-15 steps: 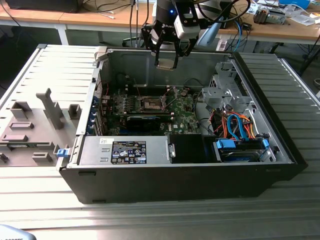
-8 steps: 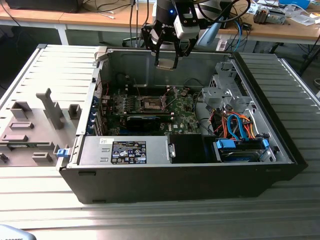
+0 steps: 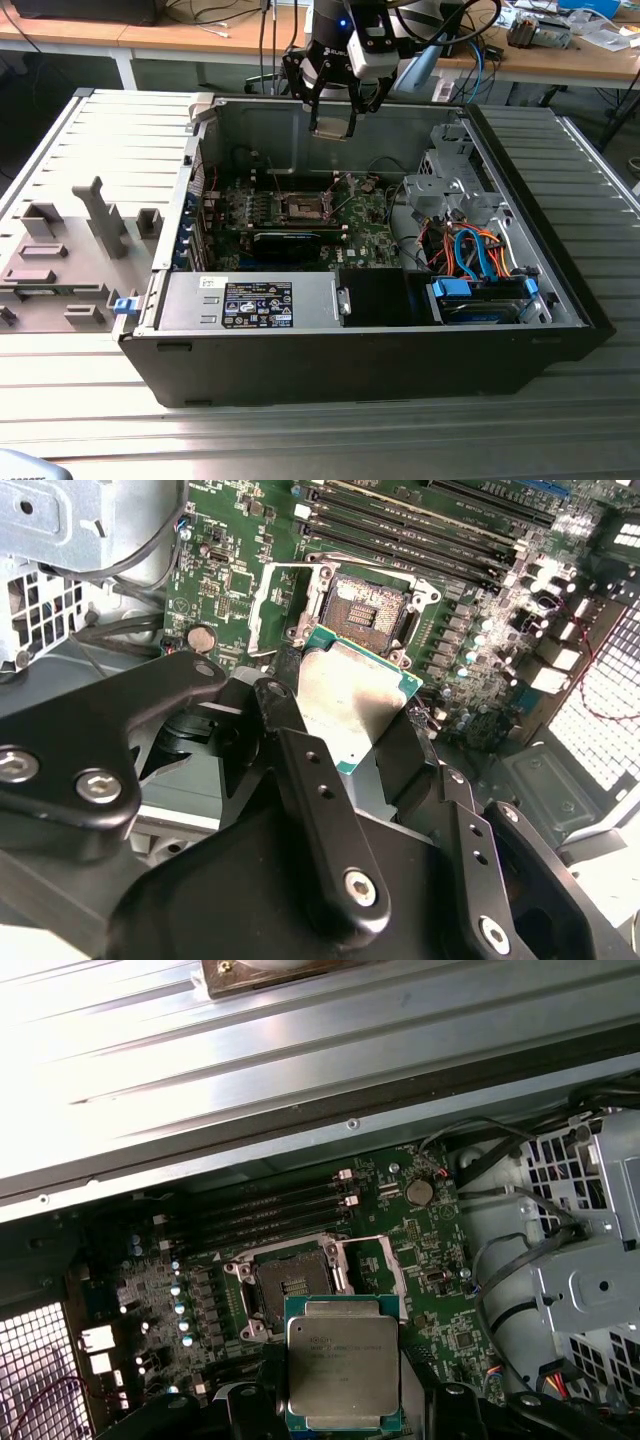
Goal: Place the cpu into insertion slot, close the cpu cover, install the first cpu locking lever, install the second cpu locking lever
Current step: 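Place the cpu into insertion slot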
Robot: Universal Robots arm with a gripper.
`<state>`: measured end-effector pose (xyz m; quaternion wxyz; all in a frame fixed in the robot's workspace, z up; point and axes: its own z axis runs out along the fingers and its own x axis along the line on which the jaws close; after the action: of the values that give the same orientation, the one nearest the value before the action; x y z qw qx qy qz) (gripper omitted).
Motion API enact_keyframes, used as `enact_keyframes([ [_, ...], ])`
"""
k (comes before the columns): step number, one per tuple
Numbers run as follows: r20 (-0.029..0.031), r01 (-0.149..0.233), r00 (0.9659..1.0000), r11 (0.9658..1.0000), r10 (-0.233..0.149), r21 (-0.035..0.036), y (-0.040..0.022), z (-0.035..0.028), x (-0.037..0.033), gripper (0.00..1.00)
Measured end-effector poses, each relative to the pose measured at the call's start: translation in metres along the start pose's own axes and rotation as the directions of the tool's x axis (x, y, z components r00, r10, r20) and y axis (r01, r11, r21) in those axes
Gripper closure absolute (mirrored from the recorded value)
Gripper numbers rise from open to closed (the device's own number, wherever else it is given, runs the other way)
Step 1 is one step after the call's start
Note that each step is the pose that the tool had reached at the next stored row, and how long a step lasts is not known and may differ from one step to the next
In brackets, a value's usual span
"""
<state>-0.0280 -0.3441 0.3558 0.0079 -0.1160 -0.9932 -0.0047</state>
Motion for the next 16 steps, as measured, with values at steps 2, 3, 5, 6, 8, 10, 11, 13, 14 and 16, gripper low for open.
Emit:
enact_keyframes([
  [2, 0.0, -0.001, 1.0, 1.0, 0.001, 0.0, 0.0, 0.0, 0.0, 0.45],
  [3, 0.0, -0.002, 1.0, 1.0, 0.002, 0.0, 0.0, 0.0, 0.0, 0.45],
  [5, 0.0001, -0.004, 1.0, 1.0, 0.004, -0.0001, 0.0, 0.0, 0.0, 0.45],
  [6, 0.0001, -0.005, 1.0, 1.0, 0.005, -0.0001, 0.0, 0.0, 0.0, 0.45],
  [8, 0.0001, -0.007, 1.0, 1.0, 0.007, -0.0001, 0.0, 0.0, 0.0, 0.45],
  [10, 0.0001, -0.009, 1.0, 1.0, 0.009, 0.0, 0.0, 0.0, 0.0, 0.45],
  [11, 0.0001, -0.009, 1.0, 1.0, 0.009, -0.0001, 0.0, 0.0, 0.0, 0.45],
  [13, 0.0001, -0.011, 0.9999, 0.9999, 0.011, -0.0001, 0.0, 0.0, 0.0, 0.45],
  [14, 0.0001, -0.011, 0.9999, 0.9999, 0.011, -0.0002, 0.0, 0.0, 0.0, 0.45],
  [16, 0.0001, -0.013, 0.9999, 0.9999, 0.013, -0.0001, 0.0, 0.0, 0.0, 0.45],
])
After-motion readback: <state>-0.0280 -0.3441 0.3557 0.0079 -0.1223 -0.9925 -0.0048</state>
